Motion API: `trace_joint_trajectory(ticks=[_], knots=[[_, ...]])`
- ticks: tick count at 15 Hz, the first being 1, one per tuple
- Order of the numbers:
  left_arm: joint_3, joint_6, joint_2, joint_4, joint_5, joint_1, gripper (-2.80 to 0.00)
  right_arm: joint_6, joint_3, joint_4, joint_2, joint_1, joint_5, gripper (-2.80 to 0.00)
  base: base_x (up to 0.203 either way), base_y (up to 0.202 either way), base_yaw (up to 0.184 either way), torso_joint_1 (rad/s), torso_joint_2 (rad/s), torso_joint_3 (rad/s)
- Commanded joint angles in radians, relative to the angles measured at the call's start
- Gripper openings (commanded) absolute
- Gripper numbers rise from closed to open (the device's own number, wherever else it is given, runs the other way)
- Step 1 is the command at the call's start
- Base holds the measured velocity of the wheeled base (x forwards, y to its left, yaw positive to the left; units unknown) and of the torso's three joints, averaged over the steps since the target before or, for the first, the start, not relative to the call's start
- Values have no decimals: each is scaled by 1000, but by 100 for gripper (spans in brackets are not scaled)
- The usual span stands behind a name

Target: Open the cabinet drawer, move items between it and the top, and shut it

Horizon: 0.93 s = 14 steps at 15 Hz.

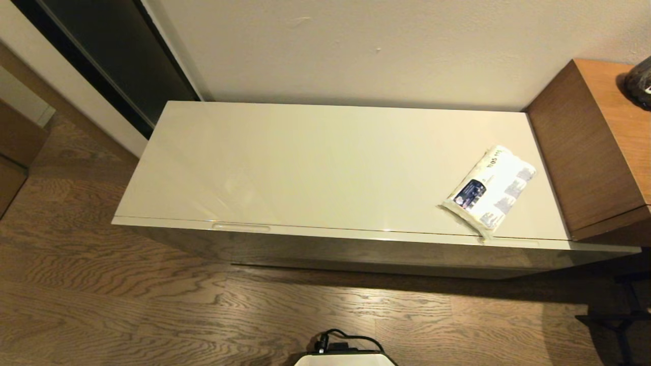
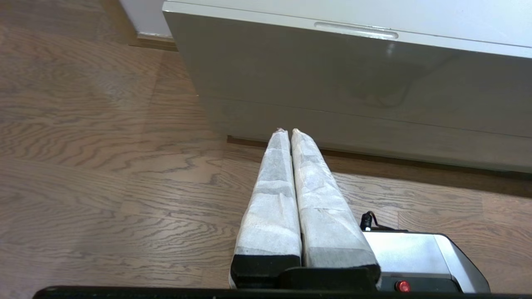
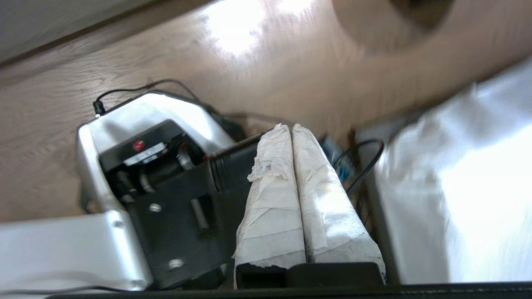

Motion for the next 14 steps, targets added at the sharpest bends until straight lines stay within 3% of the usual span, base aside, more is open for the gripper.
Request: trace_joint_trajectory(ticks=[1,3,5,7,10,14], knots=[[0,0,1,0,0,1,-280,-50,84,-53,-136,-18,9,-280,0,0,0,0,0,0],[0,0,0,0,0,1,-280,-121,167,-177,-183,-21,11,-280,0,0,0,0,0,0],[0,0,0,0,0,1,-280,-127,154,-219,-186,-19,15,-280,0,0,0,0,0,0],[0,0,0,0,0,1,-280,-142,166,-381,-220,52,13,-280,0,0,0,0,0,0],[0,0,0,0,0,1,-280,-169,333,-632,-307,57,20,-280,0,0,0,0,0,0],[0,0,2,0,0,1,-280,-289,640,-1048,-447,55,101,-280,0,0,0,0,0,0]])
